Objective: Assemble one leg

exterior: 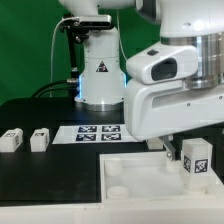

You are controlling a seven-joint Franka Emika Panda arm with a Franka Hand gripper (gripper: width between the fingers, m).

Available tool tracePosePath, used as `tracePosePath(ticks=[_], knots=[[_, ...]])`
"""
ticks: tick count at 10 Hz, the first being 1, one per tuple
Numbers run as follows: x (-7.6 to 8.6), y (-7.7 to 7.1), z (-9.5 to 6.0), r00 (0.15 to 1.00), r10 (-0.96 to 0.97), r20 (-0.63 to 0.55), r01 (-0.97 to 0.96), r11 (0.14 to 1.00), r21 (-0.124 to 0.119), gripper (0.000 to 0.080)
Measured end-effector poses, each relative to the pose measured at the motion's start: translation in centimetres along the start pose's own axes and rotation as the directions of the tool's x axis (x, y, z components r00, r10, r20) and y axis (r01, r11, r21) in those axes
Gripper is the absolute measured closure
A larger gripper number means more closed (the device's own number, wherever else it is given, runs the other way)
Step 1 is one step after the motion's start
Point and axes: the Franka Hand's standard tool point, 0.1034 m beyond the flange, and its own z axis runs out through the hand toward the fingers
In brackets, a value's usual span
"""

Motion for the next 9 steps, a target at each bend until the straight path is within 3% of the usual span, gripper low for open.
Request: tracePosePath(ticks=[2,3,6,8,9], knots=[[0.1,0.5,0.0,1.0,0.006,-0.014,-0.007,1.0,-0.004,0.015],[-1.6,0.0,1.9,1.0,0.003,-0.013,-0.003,1.0,-0.007,0.015],[-1.2,0.3,1.5,1.0,0.022,-0.02,-0.022,1.0,-0.007,0.0162],[-1.3,0.5,1.5,0.999,0.041,-0.019,-0.041,0.999,-0.008,0.0509],[-1.3,0.6,1.6,0.993,0.115,-0.02,-0.115,0.993,-0.006,0.0512]])
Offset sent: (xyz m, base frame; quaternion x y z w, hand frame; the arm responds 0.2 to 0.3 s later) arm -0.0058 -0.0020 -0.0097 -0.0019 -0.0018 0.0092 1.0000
